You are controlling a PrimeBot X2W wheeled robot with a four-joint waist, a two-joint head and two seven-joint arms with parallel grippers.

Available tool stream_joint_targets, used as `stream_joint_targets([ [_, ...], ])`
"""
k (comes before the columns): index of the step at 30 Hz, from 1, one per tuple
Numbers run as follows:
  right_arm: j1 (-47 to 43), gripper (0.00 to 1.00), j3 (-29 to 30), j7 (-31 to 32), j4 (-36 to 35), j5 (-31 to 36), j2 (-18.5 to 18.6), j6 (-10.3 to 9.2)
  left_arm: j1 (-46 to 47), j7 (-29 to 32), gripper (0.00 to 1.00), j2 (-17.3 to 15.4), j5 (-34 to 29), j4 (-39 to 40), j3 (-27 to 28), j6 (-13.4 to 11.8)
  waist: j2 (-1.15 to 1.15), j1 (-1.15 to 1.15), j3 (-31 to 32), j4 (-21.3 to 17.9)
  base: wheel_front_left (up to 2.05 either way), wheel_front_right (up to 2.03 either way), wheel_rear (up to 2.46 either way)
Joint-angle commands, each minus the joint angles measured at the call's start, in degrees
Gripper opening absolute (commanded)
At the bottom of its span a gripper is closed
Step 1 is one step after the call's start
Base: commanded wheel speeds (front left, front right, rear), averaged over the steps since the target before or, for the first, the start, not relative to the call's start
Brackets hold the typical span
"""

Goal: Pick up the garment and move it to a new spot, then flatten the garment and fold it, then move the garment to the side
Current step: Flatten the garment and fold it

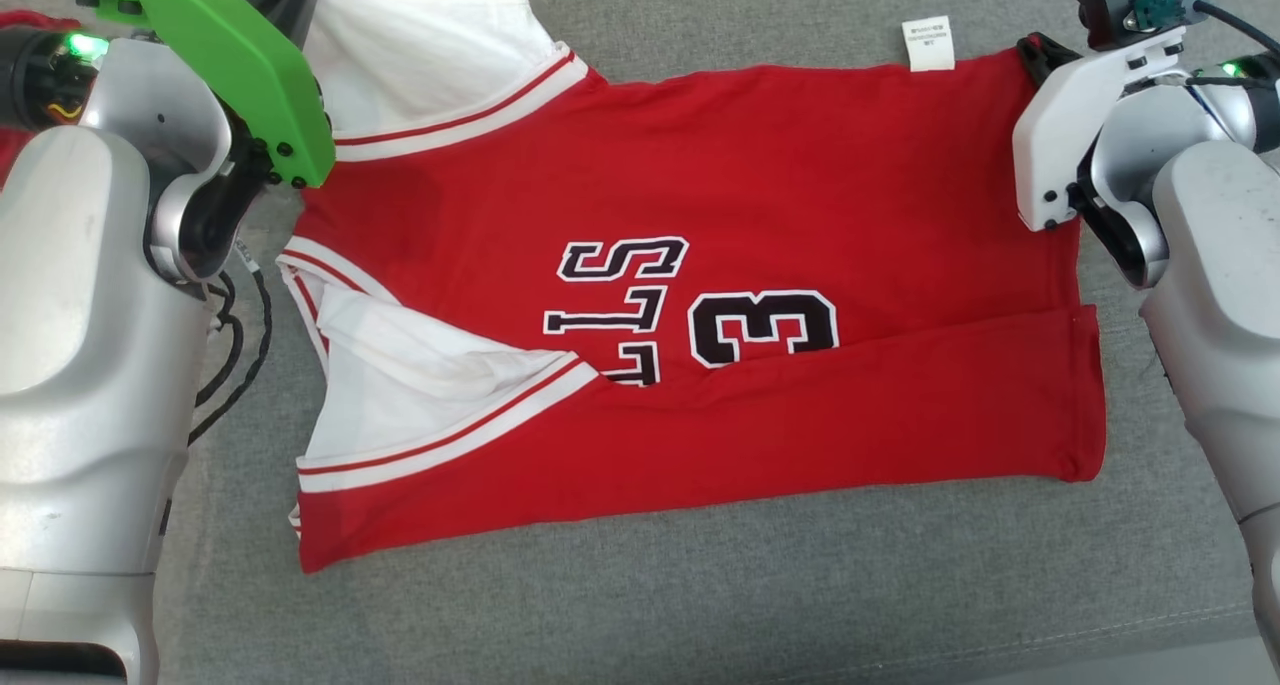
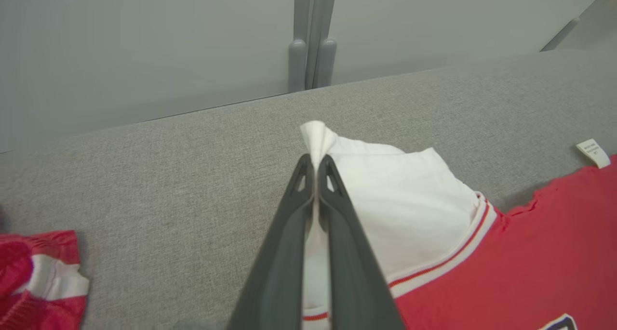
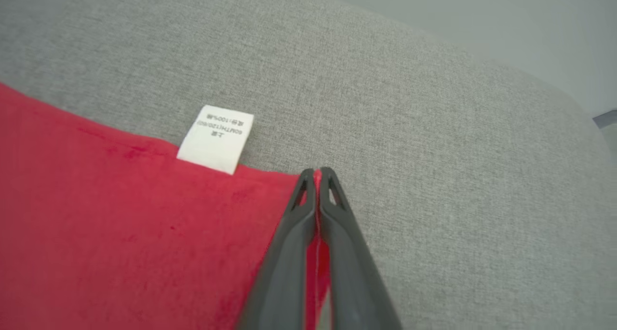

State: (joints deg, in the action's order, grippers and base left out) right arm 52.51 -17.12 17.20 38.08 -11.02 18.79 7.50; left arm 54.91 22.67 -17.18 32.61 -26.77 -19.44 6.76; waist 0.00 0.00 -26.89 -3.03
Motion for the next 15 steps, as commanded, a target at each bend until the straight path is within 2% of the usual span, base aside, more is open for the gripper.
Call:
stream_joint_targets([
  [1, 0.9, 0.00, 0.1, -0.8, 1.1, -0.5, 0.3, -0.01, -0.8, -0.8, 0.00, 0.0, 0.6, -0.5, 0.0, 0.2, 0.00, 0.00, 1.2, 0.9, 0.00, 0.00, 0.00],
  [8, 1.3, 0.00, 0.8, -7.4, 3.6, 0.3, -0.3, -0.01, -2.2, -4.9, 0.00, -0.3, 1.6, -1.8, 0.5, 0.4, 0.00, 0.00, 3.8, 1.2, 0.00, 0.00, 0.00],
  [15, -3.0, 0.00, 0.9, -14.1, 0.9, -1.0, -0.3, -0.01, -7.3, -8.9, 0.00, -1.2, 2.9, 1.4, 0.5, 0.6, 0.00, 0.00, 8.0, 1.2, 0.00, 0.00, 0.00],
])
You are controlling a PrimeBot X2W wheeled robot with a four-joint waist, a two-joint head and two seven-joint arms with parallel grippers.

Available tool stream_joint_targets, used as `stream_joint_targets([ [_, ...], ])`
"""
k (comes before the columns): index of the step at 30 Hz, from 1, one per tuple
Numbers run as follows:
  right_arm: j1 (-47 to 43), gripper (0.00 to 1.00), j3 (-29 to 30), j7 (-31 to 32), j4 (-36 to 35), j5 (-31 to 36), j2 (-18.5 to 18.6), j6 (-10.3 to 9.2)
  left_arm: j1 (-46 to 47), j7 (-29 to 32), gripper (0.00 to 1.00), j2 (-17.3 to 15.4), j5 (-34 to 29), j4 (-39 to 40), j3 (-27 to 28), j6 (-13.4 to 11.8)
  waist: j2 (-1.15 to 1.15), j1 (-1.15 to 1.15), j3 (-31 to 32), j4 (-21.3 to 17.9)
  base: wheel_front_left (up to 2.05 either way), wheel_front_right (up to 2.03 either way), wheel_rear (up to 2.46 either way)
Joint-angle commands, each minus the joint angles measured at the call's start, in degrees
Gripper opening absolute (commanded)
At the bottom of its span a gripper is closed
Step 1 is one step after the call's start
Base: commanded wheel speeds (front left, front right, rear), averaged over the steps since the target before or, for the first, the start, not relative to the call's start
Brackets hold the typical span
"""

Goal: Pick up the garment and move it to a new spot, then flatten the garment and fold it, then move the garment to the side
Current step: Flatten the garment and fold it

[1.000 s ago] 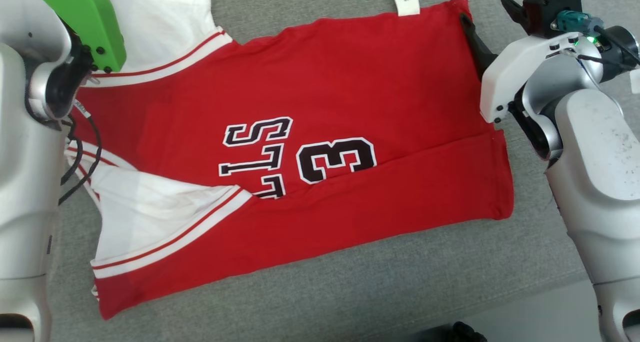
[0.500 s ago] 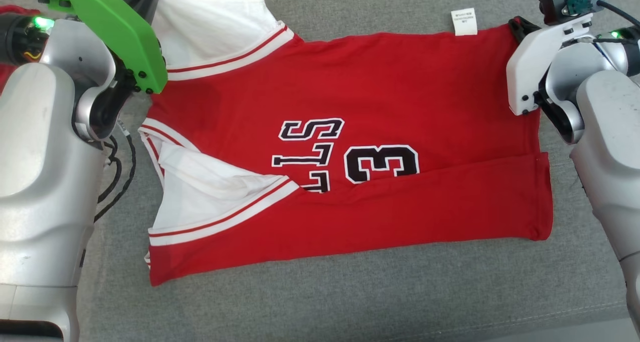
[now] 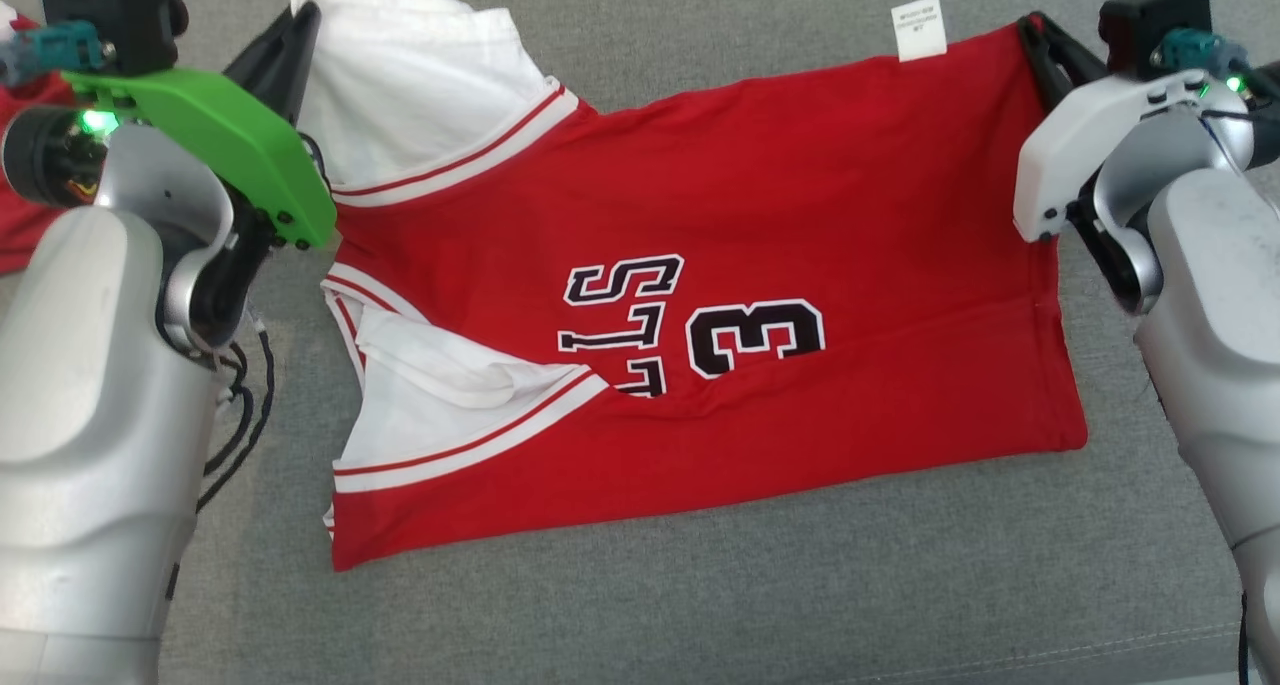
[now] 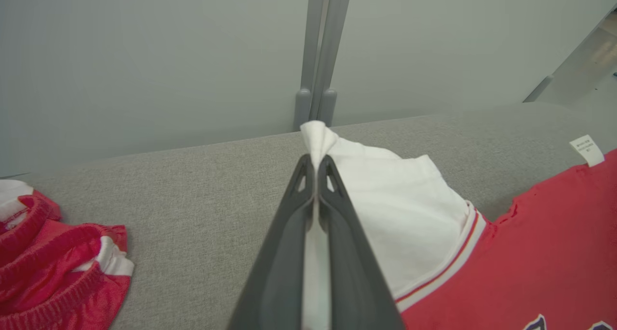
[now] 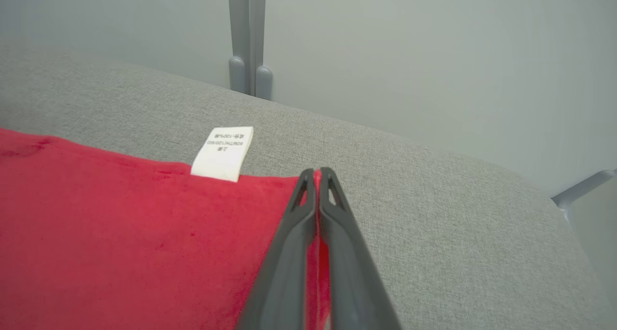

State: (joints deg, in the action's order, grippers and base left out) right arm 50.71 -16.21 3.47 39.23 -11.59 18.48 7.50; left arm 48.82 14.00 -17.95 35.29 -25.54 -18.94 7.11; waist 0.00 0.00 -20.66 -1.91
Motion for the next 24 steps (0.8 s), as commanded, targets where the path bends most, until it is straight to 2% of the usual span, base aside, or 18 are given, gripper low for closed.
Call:
stream_joint_targets([
  [1, -2.3, 0.00, 0.0, -0.8, -0.9, -0.8, 0.1, -0.01, -2.4, -0.6, 0.00, -0.5, 0.5, 0.9, 0.0, 0.2, 0.00, 0.00, 2.3, 0.2, 0.00, 0.00, 0.00],
  [7, -12.7, 0.00, 1.6, -3.7, -7.2, -3.4, 0.6, -0.01, -13.3, -3.1, 0.00, -1.8, 1.5, 7.1, -0.4, -0.2, 0.00, 0.00, 5.8, 0.5, 0.00, 0.00, 0.00],
  [13, -24.1, 0.00, 6.4, -4.3, -13.7, -4.4, -0.4, -0.01, -26.1, -5.3, 0.00, -2.2, 2.8, 14.1, 0.1, -2.6, 0.00, 0.00, 8.2, 1.0, 0.00, 0.00, 0.00],
  [16, -27.7, 0.00, 8.9, -4.0, -15.6, -4.1, -1.2, -0.01, -30.8, -6.4, 0.00, -1.5, 3.6, 16.2, 0.4, -4.0, 0.00, 0.00, 9.0, 1.2, 0.00, 0.00, 0.00],
  [24, -33.7, 0.00, 13.6, -2.7, -19.2, -2.3, -2.9, -0.01, -39.1, -7.7, 0.00, 0.1, 5.1, 19.2, -0.4, -5.7, 0.00, 0.00, 10.4, 1.9, 0.00, 0.00, 0.00],
])
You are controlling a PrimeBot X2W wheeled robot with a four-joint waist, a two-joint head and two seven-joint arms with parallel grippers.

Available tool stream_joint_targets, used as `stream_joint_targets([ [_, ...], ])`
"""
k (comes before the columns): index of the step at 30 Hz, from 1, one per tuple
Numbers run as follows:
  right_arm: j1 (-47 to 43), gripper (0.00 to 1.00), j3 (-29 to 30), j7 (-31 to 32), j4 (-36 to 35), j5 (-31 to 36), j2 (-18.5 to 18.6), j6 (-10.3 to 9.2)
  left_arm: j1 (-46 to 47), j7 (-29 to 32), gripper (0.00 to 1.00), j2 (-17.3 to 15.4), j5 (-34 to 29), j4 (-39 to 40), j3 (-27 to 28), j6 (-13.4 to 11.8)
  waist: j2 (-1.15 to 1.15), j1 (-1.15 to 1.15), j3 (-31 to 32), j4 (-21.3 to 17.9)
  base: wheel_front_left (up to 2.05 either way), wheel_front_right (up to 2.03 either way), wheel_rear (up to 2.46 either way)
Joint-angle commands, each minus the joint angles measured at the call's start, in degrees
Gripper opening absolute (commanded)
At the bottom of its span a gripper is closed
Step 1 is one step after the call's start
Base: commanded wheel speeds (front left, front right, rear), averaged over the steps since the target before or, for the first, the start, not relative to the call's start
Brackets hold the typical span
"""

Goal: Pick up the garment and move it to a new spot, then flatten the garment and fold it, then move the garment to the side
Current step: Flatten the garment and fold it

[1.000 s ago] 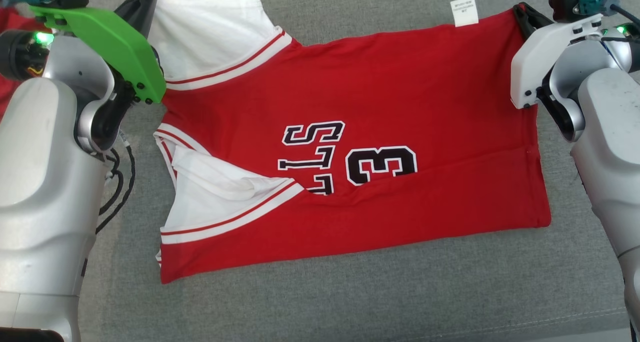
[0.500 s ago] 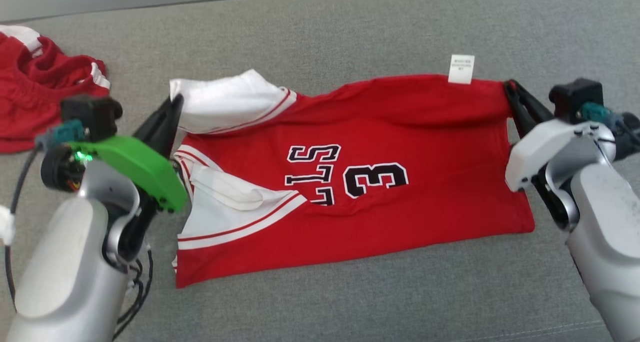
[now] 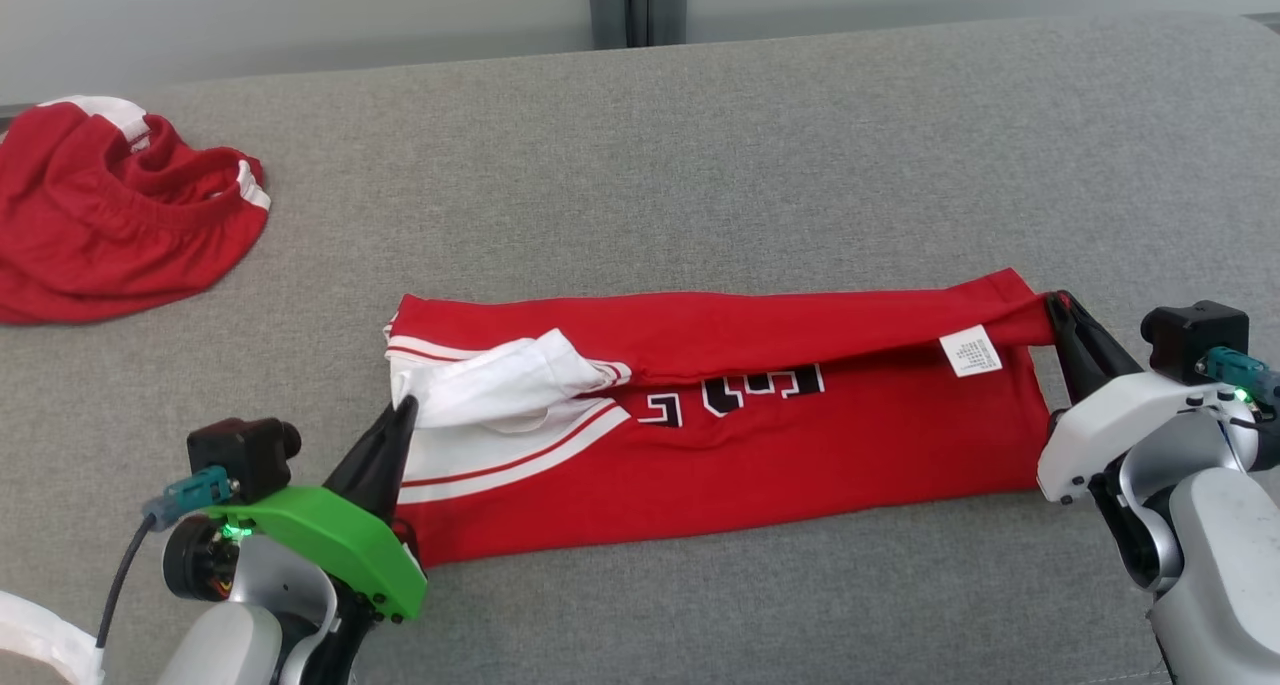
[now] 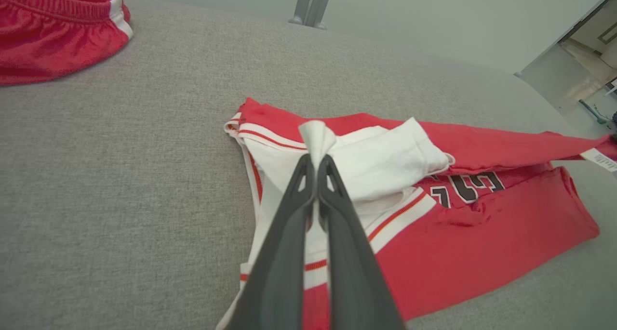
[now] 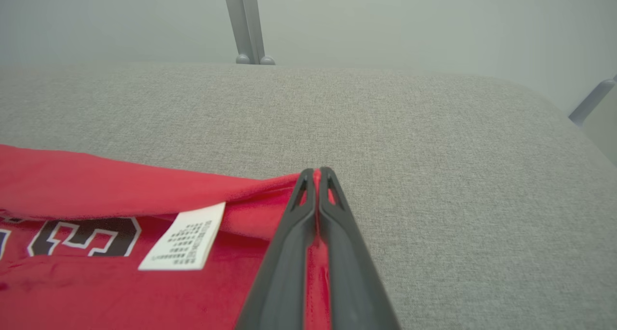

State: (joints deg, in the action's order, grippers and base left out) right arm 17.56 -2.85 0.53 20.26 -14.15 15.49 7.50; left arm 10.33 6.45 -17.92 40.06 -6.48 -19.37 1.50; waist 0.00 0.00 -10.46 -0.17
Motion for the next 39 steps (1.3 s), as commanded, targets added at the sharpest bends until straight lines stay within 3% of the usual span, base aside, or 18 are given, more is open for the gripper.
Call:
stream_joint_targets([
  [1, -1.2, 0.00, 0.7, 0.3, -0.6, 0.2, -0.2, 0.00, -1.2, -0.4, 0.00, 0.3, 0.5, 0.1, -0.1, -0.2, 0.00, 0.00, 0.4, 0.2, 0.00, 0.00, 0.00],
  [14, -6.0, 0.00, 3.4, 0.9, -1.1, 0.7, -2.9, 0.00, -4.9, -1.2, 0.00, 1.6, 1.7, -3.2, -0.5, -1.1, 0.00, 0.00, 1.6, 0.1, 0.00, 0.00, 0.00],
  [15, -6.2, 0.22, 3.7, 0.5, -1.0, 0.8, -3.1, -0.01, -5.0, -1.6, 0.39, 1.7, 1.5, -3.6, -0.6, -1.1, 0.00, 0.00, 1.7, 0.1, 0.00, 0.00, 0.00],
  [16, -6.4, 0.44, 4.0, 0.1, -1.0, 0.8, -3.3, -0.01, -5.1, -2.0, 0.95, 1.8, 1.5, -3.8, -0.5, -1.2, 0.00, 0.00, 1.8, 0.1, 0.00, 0.00, 0.00],
  [17, -6.8, 0.75, 4.3, -0.2, -0.8, 0.8, -3.5, -0.01, -5.5, -2.4, 1.00, 2.1, 1.8, -4.1, -0.4, -1.3, 0.00, 0.00, 1.9, 0.0, 0.00, 0.00, 0.00],
  [18, -7.1, 1.00, 4.8, -0.5, -0.6, 0.8, -3.8, -0.01, -5.7, -2.9, 1.00, 2.3, 2.1, -4.2, -0.1, -1.3, 0.00, 0.00, 2.0, 0.0, 0.00, 0.00, 0.00],
  [29, -10.4, 1.00, 12.2, -2.6, -1.9, 0.1, -6.0, 0.00, -7.9, -12.0, 1.00, 2.3, -0.6, -0.7, 3.8, -5.7, 0.00, 0.00, 4.1, 0.7, 0.00, 0.00, 0.00],
  [39, -6.3, 1.00, 10.8, 5.2, -0.1, 0.7, -4.9, 0.00, -5.3, -17.1, 1.00, 3.6, -5.1, -2.4, 3.6, -9.7, 0.00, 0.00, 4.6, 2.2, 0.00, 0.00, 0.00],
])
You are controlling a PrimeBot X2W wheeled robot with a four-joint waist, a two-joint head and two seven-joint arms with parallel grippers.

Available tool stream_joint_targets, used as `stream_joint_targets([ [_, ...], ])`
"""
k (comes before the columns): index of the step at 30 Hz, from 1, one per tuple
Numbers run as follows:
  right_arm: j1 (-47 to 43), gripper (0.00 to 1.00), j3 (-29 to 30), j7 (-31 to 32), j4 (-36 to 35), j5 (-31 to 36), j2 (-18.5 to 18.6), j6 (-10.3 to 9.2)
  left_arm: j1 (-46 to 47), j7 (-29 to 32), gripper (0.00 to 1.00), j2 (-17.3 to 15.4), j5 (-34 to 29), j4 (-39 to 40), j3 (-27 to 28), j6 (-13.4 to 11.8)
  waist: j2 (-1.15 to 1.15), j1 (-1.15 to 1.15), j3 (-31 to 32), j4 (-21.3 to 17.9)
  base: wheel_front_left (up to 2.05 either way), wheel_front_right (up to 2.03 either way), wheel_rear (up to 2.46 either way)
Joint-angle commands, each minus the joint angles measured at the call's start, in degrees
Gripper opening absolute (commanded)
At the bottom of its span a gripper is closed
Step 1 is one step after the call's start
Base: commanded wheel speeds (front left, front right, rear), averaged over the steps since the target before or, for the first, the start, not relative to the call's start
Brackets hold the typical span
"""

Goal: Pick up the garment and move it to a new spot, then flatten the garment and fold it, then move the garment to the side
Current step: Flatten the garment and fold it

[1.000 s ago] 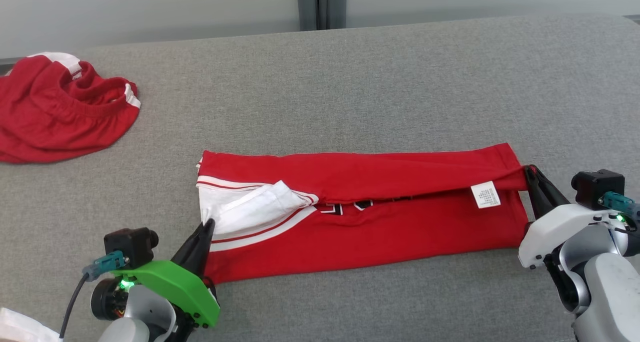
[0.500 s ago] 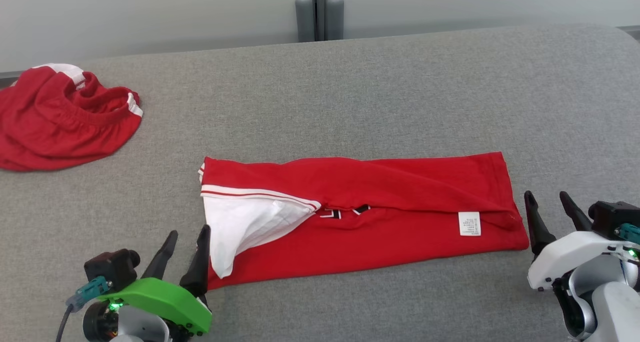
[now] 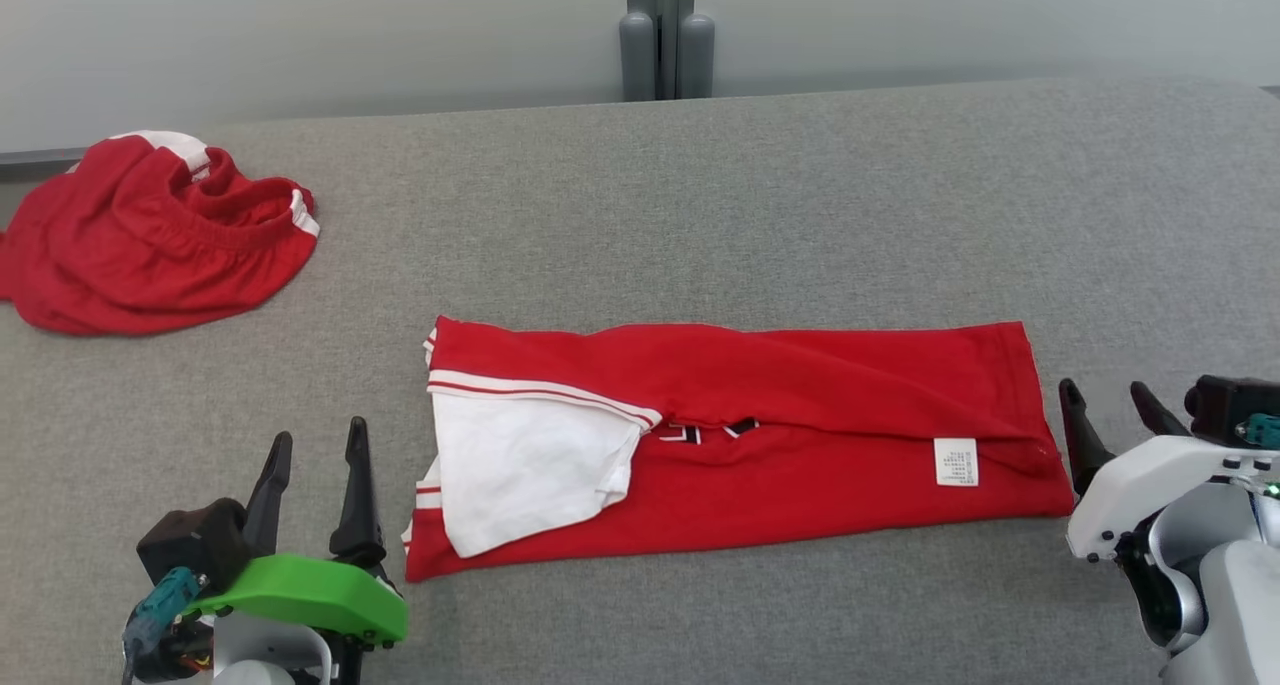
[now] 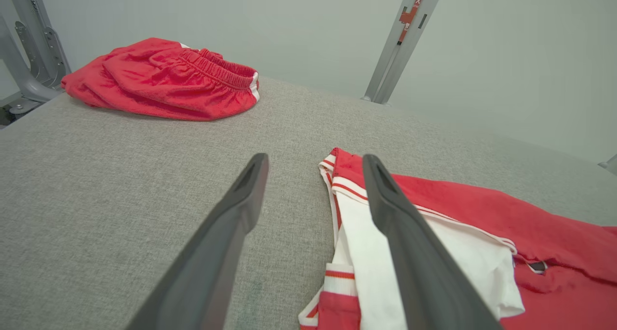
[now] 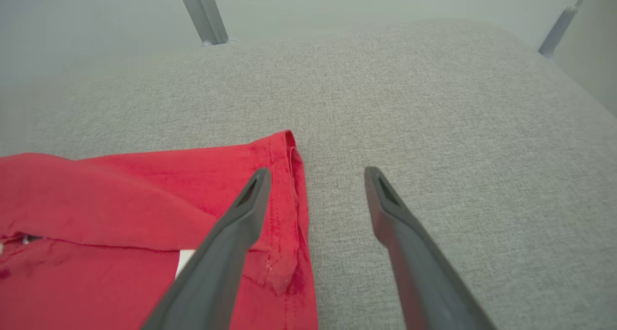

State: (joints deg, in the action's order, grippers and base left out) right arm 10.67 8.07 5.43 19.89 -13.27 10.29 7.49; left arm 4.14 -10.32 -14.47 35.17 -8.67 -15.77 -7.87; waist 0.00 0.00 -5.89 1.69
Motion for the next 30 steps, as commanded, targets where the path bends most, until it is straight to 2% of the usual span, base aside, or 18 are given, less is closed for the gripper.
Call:
stream_joint_targets([
  [1, 1.3, 1.00, -0.5, 1.2, 1.2, -0.3, 0.5, 0.01, 1.2, -0.5, 1.00, 0.3, -0.6, -0.4, -0.1, -0.5, 0.00, 0.00, -0.1, 0.6, 0.00, 0.00, 0.00],
  [12, 6.3, 1.00, -2.2, 8.1, 13.8, -0.6, 1.6, 0.01, 2.4, -1.8, 1.00, 1.1, -0.6, -2.6, -0.1, -1.1, 0.00, 0.00, -0.9, 3.6, 0.00, 0.00, 0.00],
  [18, 7.8, 0.99, -2.4, 9.9, 18.7, -1.4, 1.1, 0.01, 2.6, -1.9, 1.00, 0.5, -0.7, -2.6, 0.0, -1.3, 0.00, 0.00, -1.0, 4.4, 0.00, 0.00, 0.00],
  [19, 8.0, 0.55, -2.6, 9.9, 19.2, -1.5, 1.1, 0.01, 2.6, -2.0, 1.00, 0.5, -0.7, -2.7, 0.0, -1.3, 0.00, 0.00, -1.0, 4.4, 0.00, 0.00, 0.00],
  [22, 8.9, 0.03, -3.2, 9.3, 20.1, -2.0, 0.9, 0.01, 2.6, -2.0, 1.00, 0.7, -0.9, -2.8, -0.4, -1.2, 0.00, 0.00, -0.9, 4.3, 0.00, 0.00, 0.00],
  [23, 9.5, 0.00, -3.3, 8.8, 20.2, -2.3, 0.8, 0.01, 2.6, -1.9, 1.00, 0.8, -0.9, -2.8, -0.5, -1.2, 0.00, 0.00, -0.8, 4.0, 0.00, 0.00, 0.00],
  [27, 10.5, 0.00, -4.2, 7.8, 20.9, -3.2, 1.9, -0.03, 2.7, -1.8, 1.00, 0.8, -1.0, -3.0, -1.1, -1.0, 0.00, 0.00, -0.4, 3.0, 0.00, 0.00, 0.00],
  [30, 10.4, 0.00, -4.2, 7.4, 20.8, -4.2, 4.0, -0.05, 2.7, -1.6, 1.00, 1.0, -1.2, -3.2, -1.8, -0.6, 0.00, 0.00, 0.2, 2.0, 0.00, 0.00, 0.00],
])
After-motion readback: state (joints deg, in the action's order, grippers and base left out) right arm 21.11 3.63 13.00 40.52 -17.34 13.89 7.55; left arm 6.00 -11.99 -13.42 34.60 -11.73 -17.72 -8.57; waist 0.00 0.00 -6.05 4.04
